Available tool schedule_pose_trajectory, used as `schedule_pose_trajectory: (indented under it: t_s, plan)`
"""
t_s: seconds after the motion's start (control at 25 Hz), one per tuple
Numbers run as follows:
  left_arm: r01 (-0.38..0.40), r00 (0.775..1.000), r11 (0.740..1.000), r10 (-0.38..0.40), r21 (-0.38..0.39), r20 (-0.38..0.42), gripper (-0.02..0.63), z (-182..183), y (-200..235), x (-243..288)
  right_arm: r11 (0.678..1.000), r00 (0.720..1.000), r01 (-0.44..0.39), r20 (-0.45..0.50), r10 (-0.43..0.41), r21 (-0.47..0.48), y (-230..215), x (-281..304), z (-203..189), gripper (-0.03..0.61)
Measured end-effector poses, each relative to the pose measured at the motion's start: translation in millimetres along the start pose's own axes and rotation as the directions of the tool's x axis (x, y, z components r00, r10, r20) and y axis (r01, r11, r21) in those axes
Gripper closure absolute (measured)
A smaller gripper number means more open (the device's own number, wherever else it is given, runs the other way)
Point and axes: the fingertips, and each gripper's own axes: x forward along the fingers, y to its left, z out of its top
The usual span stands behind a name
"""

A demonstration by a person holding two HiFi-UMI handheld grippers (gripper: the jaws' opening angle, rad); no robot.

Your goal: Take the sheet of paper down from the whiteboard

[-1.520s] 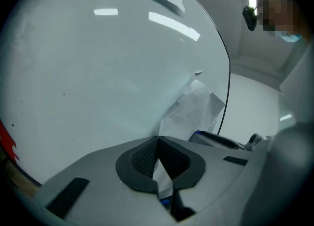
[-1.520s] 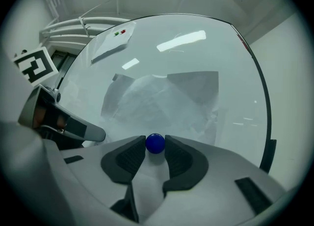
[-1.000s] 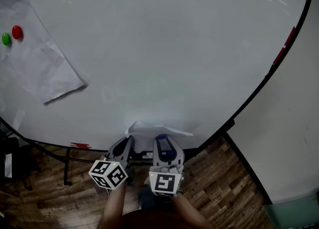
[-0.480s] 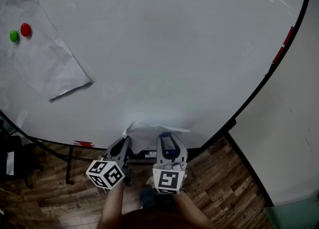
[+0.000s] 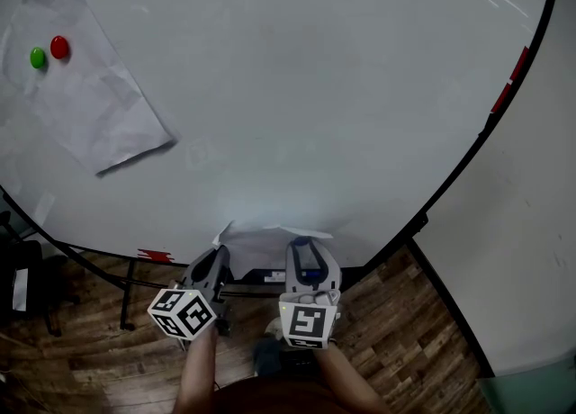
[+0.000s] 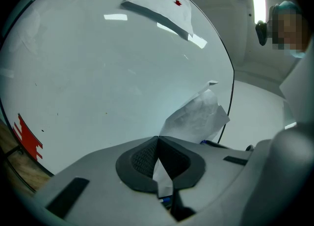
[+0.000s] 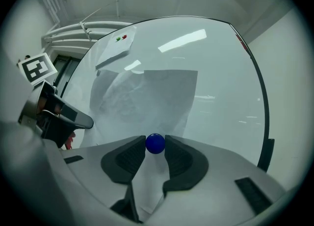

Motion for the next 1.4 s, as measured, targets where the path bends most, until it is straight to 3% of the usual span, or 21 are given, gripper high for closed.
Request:
schedule_pose_trajectory:
  t_s: [0.76, 1.4]
  plan:
    - [-0.014, 0.999, 0.998, 0.017, -0.058, 0.038, 0.589, 11.9, 1.0, -20.2, 1.0, 1.0, -0.023, 0.003, 0.023, 0.018, -8.8, -8.6, -3.0, 0.442]
    - [-0.071, 0.99, 0.99, 0.085, -0.12, 0.117, 0.589, 33.0, 18.7, -51.6, 0.999, 1.0, -0.023, -0.008, 0.023, 0.036, -18.0, -19.6, -5.4, 0.442]
